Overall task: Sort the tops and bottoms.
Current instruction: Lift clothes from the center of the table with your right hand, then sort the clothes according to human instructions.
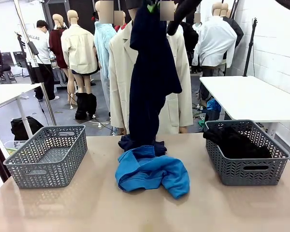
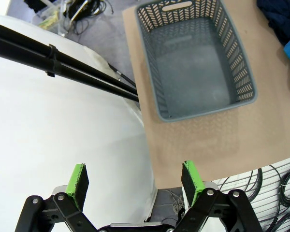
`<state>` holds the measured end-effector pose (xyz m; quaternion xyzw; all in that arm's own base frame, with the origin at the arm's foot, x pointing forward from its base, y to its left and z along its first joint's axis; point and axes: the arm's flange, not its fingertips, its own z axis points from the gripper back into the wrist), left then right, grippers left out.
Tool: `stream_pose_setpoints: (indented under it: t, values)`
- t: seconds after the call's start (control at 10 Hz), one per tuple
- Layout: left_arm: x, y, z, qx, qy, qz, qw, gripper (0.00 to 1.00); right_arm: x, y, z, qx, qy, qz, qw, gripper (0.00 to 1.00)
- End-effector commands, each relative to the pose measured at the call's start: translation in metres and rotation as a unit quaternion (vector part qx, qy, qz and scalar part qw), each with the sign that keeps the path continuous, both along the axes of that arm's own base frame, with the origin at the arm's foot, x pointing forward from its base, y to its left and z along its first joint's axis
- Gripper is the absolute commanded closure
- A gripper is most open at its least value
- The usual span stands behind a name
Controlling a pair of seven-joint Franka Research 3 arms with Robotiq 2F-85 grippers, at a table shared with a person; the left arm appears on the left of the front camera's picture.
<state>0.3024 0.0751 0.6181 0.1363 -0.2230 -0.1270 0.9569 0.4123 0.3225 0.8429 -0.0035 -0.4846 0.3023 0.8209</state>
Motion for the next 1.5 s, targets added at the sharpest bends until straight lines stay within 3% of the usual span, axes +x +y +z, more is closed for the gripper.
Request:
stream_pose_setpoints:
  t: [0.0,0.4,1.4]
  values:
    - [0.002,0.002,-0.002,0.002,-0.006,0.005,1.000,0.00,0.002,0.023,0.026,0.017,-0.010,-0.016,1.000,1.00]
    - [0.002,0.002,-0.002,0.002,-0.006,0.005,1.000,0.00,-0.012,0.027,0.058,0.028,-0.031,-0.032,0.999,1.00]
    - [0.002,0.002,-0.002,0.002,-0.006,0.005,1.000,0.00,-0.014,0.015,0.048,0.028,-0.027,-0.015,0.999,1.00]
